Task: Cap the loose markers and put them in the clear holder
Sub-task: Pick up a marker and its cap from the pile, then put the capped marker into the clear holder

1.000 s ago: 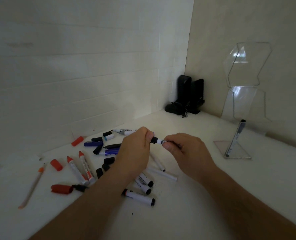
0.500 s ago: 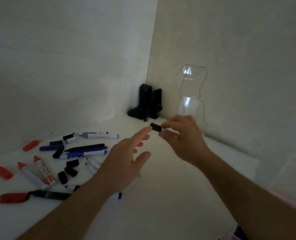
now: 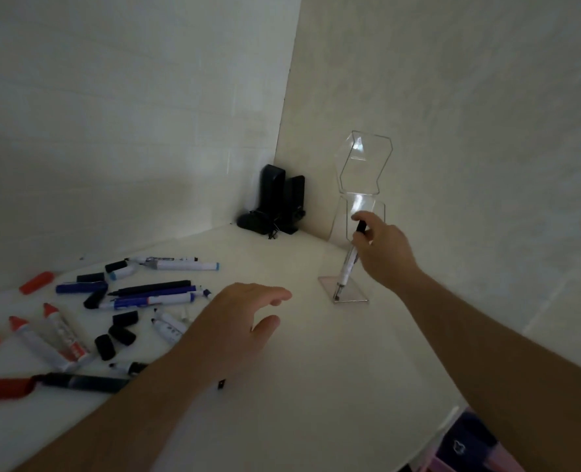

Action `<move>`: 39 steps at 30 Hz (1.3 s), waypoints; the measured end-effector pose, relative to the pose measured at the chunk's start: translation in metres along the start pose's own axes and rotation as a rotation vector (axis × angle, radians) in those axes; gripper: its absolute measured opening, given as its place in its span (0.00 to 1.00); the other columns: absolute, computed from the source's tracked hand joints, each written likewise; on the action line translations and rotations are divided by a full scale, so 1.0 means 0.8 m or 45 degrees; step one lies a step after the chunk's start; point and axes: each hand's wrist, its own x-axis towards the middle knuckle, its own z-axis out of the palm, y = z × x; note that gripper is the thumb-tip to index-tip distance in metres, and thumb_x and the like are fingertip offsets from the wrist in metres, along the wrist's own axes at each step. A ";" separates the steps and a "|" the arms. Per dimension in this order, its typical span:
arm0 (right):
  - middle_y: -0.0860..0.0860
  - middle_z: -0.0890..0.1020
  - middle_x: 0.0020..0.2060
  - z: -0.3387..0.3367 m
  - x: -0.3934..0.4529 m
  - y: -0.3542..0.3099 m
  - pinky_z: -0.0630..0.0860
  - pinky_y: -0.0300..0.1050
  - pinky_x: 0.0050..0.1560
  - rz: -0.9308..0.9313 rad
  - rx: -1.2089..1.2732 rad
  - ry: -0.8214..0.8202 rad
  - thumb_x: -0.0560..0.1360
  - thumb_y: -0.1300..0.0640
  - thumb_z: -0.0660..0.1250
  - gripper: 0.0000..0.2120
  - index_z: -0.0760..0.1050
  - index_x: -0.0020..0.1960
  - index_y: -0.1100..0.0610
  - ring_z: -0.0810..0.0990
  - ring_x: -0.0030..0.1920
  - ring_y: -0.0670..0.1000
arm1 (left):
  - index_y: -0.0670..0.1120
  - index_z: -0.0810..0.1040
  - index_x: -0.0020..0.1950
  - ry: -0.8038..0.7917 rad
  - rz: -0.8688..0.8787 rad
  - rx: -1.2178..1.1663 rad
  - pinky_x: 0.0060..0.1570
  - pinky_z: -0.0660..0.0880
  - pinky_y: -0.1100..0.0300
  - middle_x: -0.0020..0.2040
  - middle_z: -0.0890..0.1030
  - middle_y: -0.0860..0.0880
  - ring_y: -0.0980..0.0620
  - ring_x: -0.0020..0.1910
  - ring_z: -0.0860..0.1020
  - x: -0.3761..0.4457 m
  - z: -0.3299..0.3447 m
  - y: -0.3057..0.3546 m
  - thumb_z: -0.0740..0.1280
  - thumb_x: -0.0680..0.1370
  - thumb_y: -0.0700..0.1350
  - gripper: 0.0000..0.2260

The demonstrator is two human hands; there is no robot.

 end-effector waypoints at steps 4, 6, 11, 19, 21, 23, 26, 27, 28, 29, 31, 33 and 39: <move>0.47 0.83 0.42 0.009 -0.004 0.001 0.79 0.59 0.57 0.087 0.029 -0.044 0.77 0.42 0.52 0.19 0.73 0.64 0.32 0.80 0.48 0.57 | 0.58 0.81 0.61 -0.037 -0.031 0.007 0.58 0.70 0.62 0.55 0.81 0.63 0.62 0.55 0.76 0.002 0.001 -0.002 0.64 0.76 0.51 0.15; 0.49 0.85 0.46 0.007 -0.007 0.005 0.78 0.60 0.57 0.077 0.089 -0.049 0.77 0.43 0.50 0.22 0.69 0.68 0.30 0.80 0.48 0.57 | 0.59 0.82 0.59 -0.055 -0.048 0.015 0.57 0.70 0.62 0.55 0.81 0.63 0.62 0.55 0.75 0.002 0.001 -0.003 0.64 0.76 0.51 0.13; 0.44 0.83 0.55 0.007 -0.022 -0.002 0.77 0.52 0.53 -0.032 0.230 0.240 0.80 0.63 0.53 0.27 0.70 0.73 0.44 0.80 0.52 0.58 | 0.60 0.82 0.57 -0.057 -0.108 0.059 0.57 0.70 0.64 0.54 0.81 0.64 0.63 0.56 0.75 0.001 -0.004 -0.010 0.68 0.79 0.46 0.11; 0.43 0.77 0.49 0.065 -0.073 -0.122 0.73 0.37 0.49 -0.464 0.252 -0.179 0.81 0.58 0.64 0.13 0.78 0.62 0.47 0.75 0.45 0.42 | 0.59 0.82 0.59 0.097 -0.555 0.606 0.51 0.78 0.49 0.52 0.83 0.50 0.48 0.50 0.78 0.007 -0.072 -0.072 0.65 0.79 0.44 0.13; 0.42 0.79 0.51 0.092 -0.072 -0.150 0.74 0.39 0.51 -0.434 0.187 -0.490 0.81 0.53 0.65 0.11 0.79 0.62 0.45 0.75 0.47 0.42 | 0.60 0.81 0.59 0.124 -0.700 0.684 0.52 0.78 0.49 0.53 0.82 0.51 0.48 0.52 0.76 0.004 -0.085 -0.086 0.65 0.80 0.46 0.12; 0.44 0.80 0.52 0.117 -0.070 -0.163 0.74 0.41 0.52 -0.364 0.154 -0.653 0.81 0.50 0.66 0.11 0.79 0.62 0.45 0.77 0.49 0.44 | 0.60 0.81 0.60 0.110 -0.759 0.695 0.55 0.76 0.49 0.56 0.82 0.51 0.47 0.55 0.75 0.002 -0.087 -0.091 0.64 0.80 0.48 0.12; 0.44 0.80 0.49 0.149 -0.073 -0.160 0.73 0.40 0.45 -0.199 0.239 -0.637 0.78 0.43 0.67 0.09 0.79 0.55 0.45 0.77 0.45 0.42 | 0.61 0.81 0.59 0.039 -0.711 0.776 0.54 0.76 0.49 0.55 0.82 0.51 0.47 0.54 0.75 0.002 -0.078 -0.091 0.61 0.80 0.47 0.14; 0.43 0.79 0.47 0.156 -0.076 -0.158 0.73 0.41 0.44 -0.166 0.247 -0.641 0.77 0.39 0.67 0.12 0.78 0.55 0.45 0.76 0.45 0.42 | 0.62 0.82 0.58 0.032 -0.698 0.789 0.53 0.76 0.49 0.54 0.82 0.51 0.47 0.53 0.75 0.004 -0.075 -0.090 0.61 0.79 0.48 0.14; 0.43 0.78 0.46 0.161 -0.078 -0.157 0.73 0.42 0.45 -0.163 0.218 -0.666 0.76 0.38 0.68 0.14 0.77 0.55 0.46 0.77 0.45 0.44 | 0.62 0.82 0.57 0.024 -0.696 0.798 0.52 0.76 0.50 0.53 0.82 0.52 0.47 0.52 0.74 0.006 -0.072 -0.092 0.62 0.79 0.50 0.13; 0.44 0.77 0.45 0.164 -0.079 -0.157 0.73 0.43 0.45 -0.183 0.163 -0.689 0.76 0.39 0.68 0.15 0.77 0.54 0.48 0.77 0.46 0.46 | 0.62 0.82 0.56 0.018 -0.694 0.807 0.52 0.75 0.50 0.53 0.82 0.52 0.47 0.53 0.74 0.007 -0.069 -0.092 0.62 0.79 0.52 0.12; 0.47 0.78 0.42 0.168 -0.077 -0.157 0.74 0.45 0.43 -0.237 0.051 -0.685 0.77 0.45 0.68 0.12 0.78 0.50 0.53 0.78 0.46 0.50 | 0.64 0.82 0.56 -0.017 -0.694 0.854 0.56 0.73 0.47 0.55 0.80 0.51 0.45 0.56 0.73 0.010 -0.059 -0.094 0.62 0.78 0.58 0.11; 0.50 0.79 0.38 0.170 -0.071 -0.153 0.73 0.45 0.36 -0.226 -0.019 -0.654 0.77 0.48 0.67 0.10 0.77 0.44 0.56 0.78 0.39 0.51 | 0.66 0.80 0.58 -0.109 -0.725 0.913 0.60 0.71 0.44 0.59 0.78 0.49 0.43 0.61 0.71 0.015 -0.049 -0.091 0.59 0.77 0.60 0.14; 0.50 0.73 0.30 0.167 -0.064 -0.136 0.63 0.43 0.29 -0.108 0.049 -0.656 0.76 0.49 0.67 0.14 0.72 0.36 0.55 0.71 0.30 0.49 | 0.64 0.82 0.56 -0.183 -0.699 0.985 0.63 0.67 0.46 0.62 0.76 0.51 0.45 0.64 0.68 0.031 -0.035 -0.073 0.65 0.79 0.56 0.09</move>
